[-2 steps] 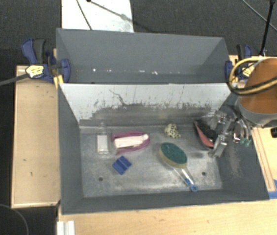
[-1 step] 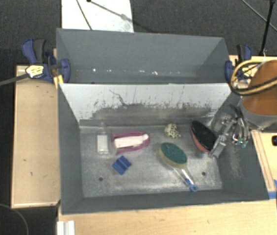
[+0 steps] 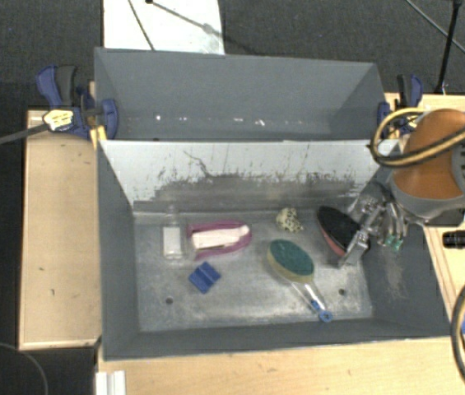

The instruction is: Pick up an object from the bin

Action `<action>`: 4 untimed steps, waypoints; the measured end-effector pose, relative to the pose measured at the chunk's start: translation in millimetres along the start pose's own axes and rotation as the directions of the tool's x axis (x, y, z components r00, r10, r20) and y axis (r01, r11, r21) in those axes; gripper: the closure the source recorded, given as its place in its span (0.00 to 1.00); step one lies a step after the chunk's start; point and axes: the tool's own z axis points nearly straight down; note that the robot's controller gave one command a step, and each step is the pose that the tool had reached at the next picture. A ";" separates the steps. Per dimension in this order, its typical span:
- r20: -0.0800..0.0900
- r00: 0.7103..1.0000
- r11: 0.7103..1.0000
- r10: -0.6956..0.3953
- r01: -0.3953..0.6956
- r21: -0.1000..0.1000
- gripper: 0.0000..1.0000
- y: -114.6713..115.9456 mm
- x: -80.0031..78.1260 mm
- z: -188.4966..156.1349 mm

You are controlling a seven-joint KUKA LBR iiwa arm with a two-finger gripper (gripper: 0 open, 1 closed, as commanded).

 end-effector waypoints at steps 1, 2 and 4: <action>0.002 1.000 1.000 -0.006 0.006 0.000 0.00 0.2 -0.7 -0.8; 0.001 1.000 1.000 -0.008 0.008 0.000 1.00 0.3 -0.7 -0.8; 0.011 1.000 1.000 -0.020 0.020 -0.002 1.00 0.9 -3.4 -92.9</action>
Offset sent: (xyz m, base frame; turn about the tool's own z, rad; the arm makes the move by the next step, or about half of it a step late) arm 0.0000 0.0000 0.0000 0.0000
